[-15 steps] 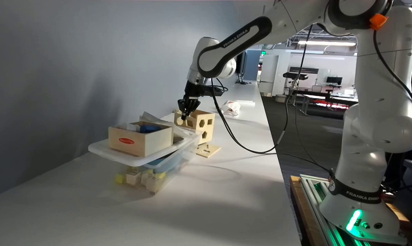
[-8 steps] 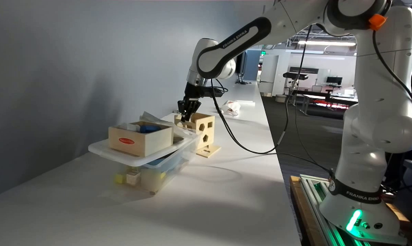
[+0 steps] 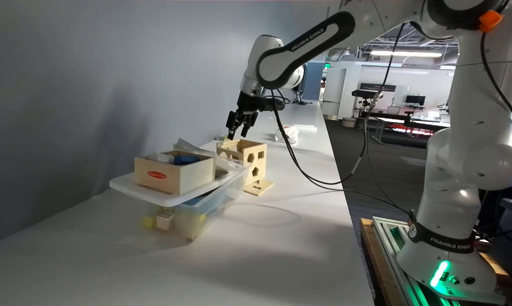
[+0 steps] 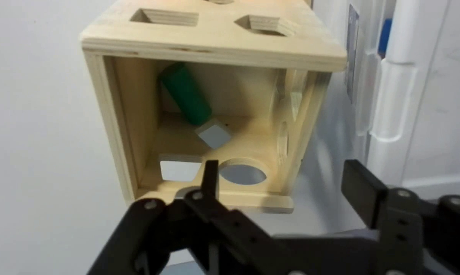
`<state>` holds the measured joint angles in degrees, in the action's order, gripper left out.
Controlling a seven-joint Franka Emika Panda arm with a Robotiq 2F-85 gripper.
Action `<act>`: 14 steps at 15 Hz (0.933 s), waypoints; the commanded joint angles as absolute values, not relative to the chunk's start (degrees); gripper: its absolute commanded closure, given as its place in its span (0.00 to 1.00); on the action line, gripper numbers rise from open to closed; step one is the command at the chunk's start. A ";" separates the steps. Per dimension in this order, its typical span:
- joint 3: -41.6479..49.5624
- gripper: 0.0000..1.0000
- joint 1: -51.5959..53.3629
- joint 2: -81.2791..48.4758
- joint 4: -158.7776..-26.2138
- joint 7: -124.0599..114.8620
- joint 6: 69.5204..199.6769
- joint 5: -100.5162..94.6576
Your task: Move the wooden cube to the left, put the paper towel on the table and put the spoon in the cube
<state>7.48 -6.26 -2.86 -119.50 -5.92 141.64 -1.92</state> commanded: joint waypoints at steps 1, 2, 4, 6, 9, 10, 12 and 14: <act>6.00 0.00 -5.33 7.36 -129.58 1.55 144.14 -4.14; 5.21 0.00 -4.76 9.32 -131.52 2.67 144.72 -4.88; 3.43 0.00 -3.70 13.63 -135.14 3.94 146.11 -6.98; 1.18 0.00 -2.63 16.93 -138.20 3.74 148.72 -9.59; -0.52 0.00 -0.72 20.47 -141.35 6.00 152.86 -10.04; -0.38 0.00 -1.44 16.45 -137.46 3.78 150.42 -8.94; -0.93 0.00 -0.65 18.45 -139.16 4.62 151.28 -8.94; -0.83 0.00 -0.59 19.10 -139.65 5.16 151.30 -8.95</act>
